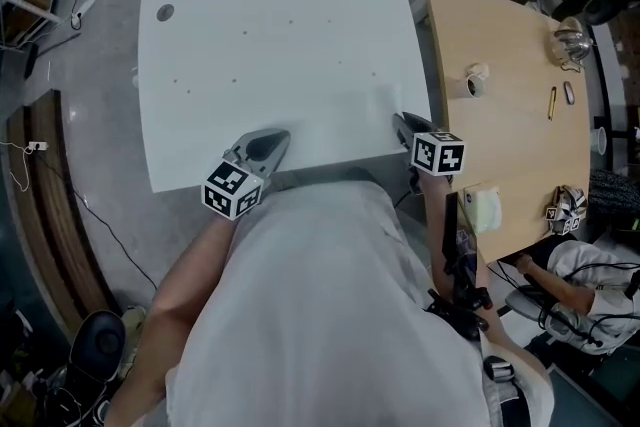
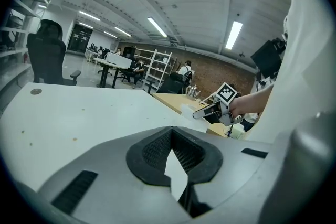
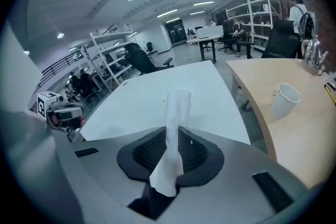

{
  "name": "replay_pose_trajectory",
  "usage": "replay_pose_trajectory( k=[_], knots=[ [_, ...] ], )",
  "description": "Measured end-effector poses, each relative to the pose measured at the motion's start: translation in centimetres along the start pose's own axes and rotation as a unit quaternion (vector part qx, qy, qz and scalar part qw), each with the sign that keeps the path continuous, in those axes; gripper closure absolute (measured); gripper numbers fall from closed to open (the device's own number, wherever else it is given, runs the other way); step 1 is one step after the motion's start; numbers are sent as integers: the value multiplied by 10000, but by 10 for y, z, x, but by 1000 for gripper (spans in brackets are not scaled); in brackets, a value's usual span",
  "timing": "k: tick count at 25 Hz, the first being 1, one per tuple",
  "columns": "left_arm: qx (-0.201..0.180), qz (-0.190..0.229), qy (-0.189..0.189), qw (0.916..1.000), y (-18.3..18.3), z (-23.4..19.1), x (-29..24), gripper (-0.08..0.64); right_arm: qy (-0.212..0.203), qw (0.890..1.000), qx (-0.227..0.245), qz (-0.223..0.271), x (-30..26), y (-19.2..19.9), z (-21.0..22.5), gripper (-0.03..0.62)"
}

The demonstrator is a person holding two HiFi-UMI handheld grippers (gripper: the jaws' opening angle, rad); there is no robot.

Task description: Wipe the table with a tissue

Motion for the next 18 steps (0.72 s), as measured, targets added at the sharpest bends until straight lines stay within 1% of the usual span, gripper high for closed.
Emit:
replay_pose_trajectory(
  k=[4, 7, 11, 15, 18],
  knots=[
    [42, 30, 13, 10000, 0, -8, 9, 555, 31, 10000, 66, -30, -4, -3, -13, 519],
    [98, 56, -4, 9999, 0, -14, 7, 555, 57, 9998, 174, -71, -14, -5, -12, 519],
    [187, 58, -87, 9998, 3, -10, -8, 555, 114, 9992, 367, -124, -29, -9, 10, 519],
    [251, 22, -226, 9994, -2, -4, -27, 555, 210, 9983, 522, -141, -45, -25, 46, 519],
    [287, -74, -322, 9990, -5, -5, -30, 555, 298, 9953, 903, -186, -61, -41, 57, 520]
  ],
)
Point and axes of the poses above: the fingertips, and each gripper's own axes: x backward along the fingers, z to its right, y out of its underside, the point moved 2 cm from there along x, backward along the fingers, and after that the axes turned 7 degrees about y, right-handed, at the moved point
